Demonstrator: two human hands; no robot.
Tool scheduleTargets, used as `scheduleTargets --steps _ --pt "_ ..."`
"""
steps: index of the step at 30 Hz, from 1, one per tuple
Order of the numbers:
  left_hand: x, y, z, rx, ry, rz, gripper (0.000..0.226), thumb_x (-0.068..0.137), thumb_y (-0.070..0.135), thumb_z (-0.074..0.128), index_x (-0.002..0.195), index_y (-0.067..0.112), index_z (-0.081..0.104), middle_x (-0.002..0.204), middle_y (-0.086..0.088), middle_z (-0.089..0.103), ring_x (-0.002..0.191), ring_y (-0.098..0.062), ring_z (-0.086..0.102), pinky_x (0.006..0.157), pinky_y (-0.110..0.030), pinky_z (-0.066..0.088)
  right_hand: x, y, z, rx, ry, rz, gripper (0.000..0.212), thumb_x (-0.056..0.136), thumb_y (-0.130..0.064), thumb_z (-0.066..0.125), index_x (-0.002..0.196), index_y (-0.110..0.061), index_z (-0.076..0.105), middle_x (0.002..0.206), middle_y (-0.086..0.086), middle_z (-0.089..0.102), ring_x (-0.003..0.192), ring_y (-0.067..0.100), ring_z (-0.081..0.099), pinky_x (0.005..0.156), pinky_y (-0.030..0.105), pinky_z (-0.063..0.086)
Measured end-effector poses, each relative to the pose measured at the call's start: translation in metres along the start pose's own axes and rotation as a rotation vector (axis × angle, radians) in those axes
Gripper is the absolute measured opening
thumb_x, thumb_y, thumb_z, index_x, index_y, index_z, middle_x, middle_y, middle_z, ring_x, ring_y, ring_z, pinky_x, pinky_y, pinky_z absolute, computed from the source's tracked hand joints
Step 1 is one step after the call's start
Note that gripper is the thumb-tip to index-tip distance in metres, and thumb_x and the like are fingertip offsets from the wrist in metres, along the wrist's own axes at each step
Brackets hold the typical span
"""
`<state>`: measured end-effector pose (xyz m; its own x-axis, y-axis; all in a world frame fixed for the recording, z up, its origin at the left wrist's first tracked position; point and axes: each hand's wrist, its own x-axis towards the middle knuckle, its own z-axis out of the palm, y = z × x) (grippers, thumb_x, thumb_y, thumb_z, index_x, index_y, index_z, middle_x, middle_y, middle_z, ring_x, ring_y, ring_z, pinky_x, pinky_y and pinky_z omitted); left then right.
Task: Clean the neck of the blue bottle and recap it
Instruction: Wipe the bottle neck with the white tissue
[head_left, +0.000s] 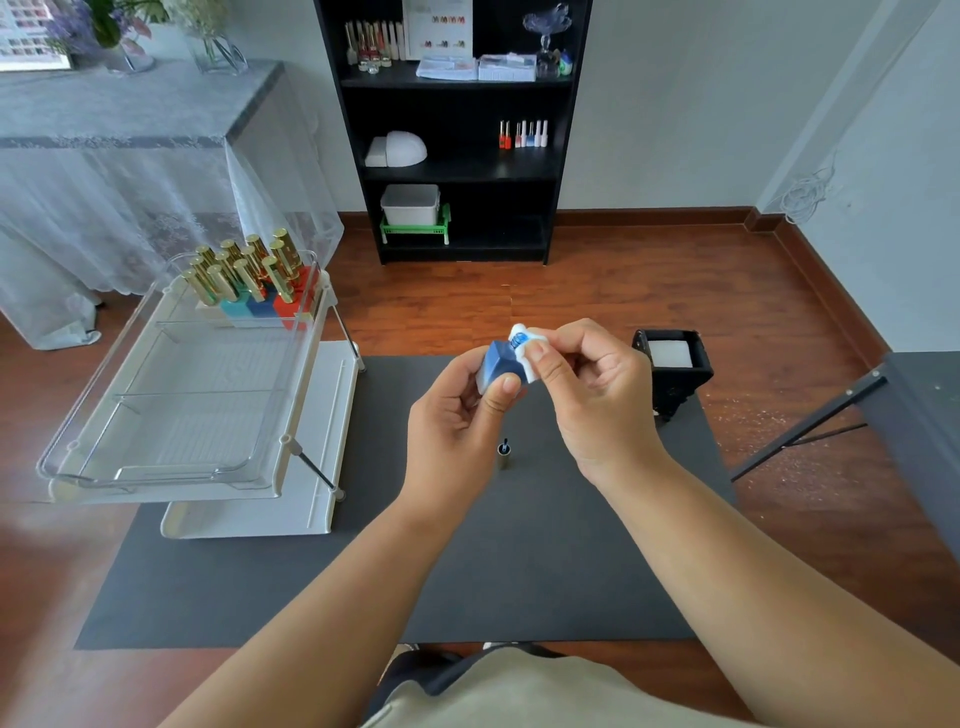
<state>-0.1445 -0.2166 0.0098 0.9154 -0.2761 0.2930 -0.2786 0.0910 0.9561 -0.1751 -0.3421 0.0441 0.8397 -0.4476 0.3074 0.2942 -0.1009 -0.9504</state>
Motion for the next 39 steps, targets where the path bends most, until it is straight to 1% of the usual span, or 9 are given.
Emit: scheduleTargets --steps 5,10,12,15,18,23,27,35,39 --pt "-0.004 0.000 0.005 0.041 0.073 0.025 0.020 0.096 0.034 0.062 0.114 0.026 0.068 0.086 -0.009 0.069 0.080 -0.040 0.064 0.074 -0.052 0.057 -0.003 0.000 0.007 0.016 0.034 -0.030 0.008 0.086 -0.006 0.064 0.078 -0.006 0.064 0.082 0.004 0.069 0.082 0.006 0.069 0.076 0.019 0.052" --pt "-0.005 -0.001 0.010 -0.029 0.104 -0.031 0.017 0.094 0.040 0.061 0.109 0.034 0.069 0.084 -0.010 0.068 0.074 -0.021 0.061 0.072 -0.046 0.058 -0.001 0.000 0.010 0.022 0.026 -0.076 0.009 0.088 -0.001 0.061 0.080 -0.005 0.063 0.071 -0.002 0.065 0.072 0.006 0.066 0.073 0.018 0.051" --pt "-0.007 -0.001 0.010 -0.109 0.092 -0.077 0.022 0.095 0.039 0.059 0.109 0.025 0.070 0.086 -0.003 0.071 0.083 -0.017 0.066 0.079 -0.051 0.058 0.001 -0.001 0.011 0.076 0.017 -0.006 0.012 0.087 -0.005 0.062 0.077 -0.010 0.064 0.071 -0.007 0.068 0.079 0.009 0.068 0.076 0.020 0.051" --pt "-0.009 0.002 0.010 -0.217 0.063 -0.105 0.028 0.095 0.036 0.058 0.109 0.016 0.070 0.092 0.002 0.073 0.093 -0.016 0.069 0.085 -0.039 0.058 0.008 -0.005 0.009 0.300 -0.028 0.234 0.017 0.085 -0.009 0.066 0.070 -0.015 0.068 0.077 -0.003 0.070 0.077 0.014 0.062 0.077 0.023 0.049" --pt "-0.011 0.005 0.010 -0.242 0.027 -0.116 0.029 0.095 0.035 0.058 0.113 0.017 0.070 0.099 -0.002 0.075 0.097 -0.015 0.070 0.086 -0.032 0.057 0.021 -0.009 -0.005 0.399 -0.099 0.356 0.012 0.081 -0.020 0.066 0.082 -0.013 0.076 0.086 -0.001 0.073 0.066 0.010 0.045 0.076 0.022 0.044" --pt "-0.013 0.007 0.008 -0.224 0.002 -0.087 0.025 0.094 0.034 0.059 0.113 0.023 0.070 0.105 -0.002 0.075 0.097 -0.014 0.071 0.087 -0.030 0.056 0.030 -0.016 -0.025 0.289 -0.335 0.302 0.017 0.080 -0.027 0.069 0.090 -0.016 0.078 0.092 -0.003 0.075 0.070 0.004 0.055 0.077 0.021 0.045" --pt "-0.013 0.007 0.005 -0.189 -0.015 -0.062 0.023 0.094 0.036 0.059 0.113 0.027 0.070 0.096 0.007 0.074 0.091 -0.015 0.068 0.089 -0.036 0.057 0.027 -0.019 -0.032 0.160 -0.436 0.272 0.021 0.080 -0.032 0.071 0.094 -0.017 0.077 0.103 0.006 0.074 0.096 0.021 0.061 0.090 0.039 0.043" --pt "-0.013 0.004 0.001 -0.064 -0.026 0.024 0.020 0.095 0.030 0.060 0.113 0.032 0.068 0.086 -0.002 0.070 0.078 -0.021 0.062 0.073 -0.051 0.057 0.027 -0.031 -0.033 -0.136 -0.533 0.130 0.019 0.079 -0.026 0.075 0.096 -0.017 0.076 0.091 -0.005 0.072 0.088 0.013 0.066 0.082 0.025 0.052" --pt "-0.010 0.006 -0.004 0.055 -0.009 0.105 0.021 0.097 0.020 0.061 0.115 0.032 0.065 0.082 -0.013 0.063 0.066 -0.034 0.055 0.062 -0.045 0.054 0.025 -0.034 -0.031 -0.194 -0.499 0.032 0.015 0.079 -0.024 0.074 0.092 -0.017 0.075 0.088 -0.008 0.071 0.084 0.013 0.066 0.079 0.025 0.053"
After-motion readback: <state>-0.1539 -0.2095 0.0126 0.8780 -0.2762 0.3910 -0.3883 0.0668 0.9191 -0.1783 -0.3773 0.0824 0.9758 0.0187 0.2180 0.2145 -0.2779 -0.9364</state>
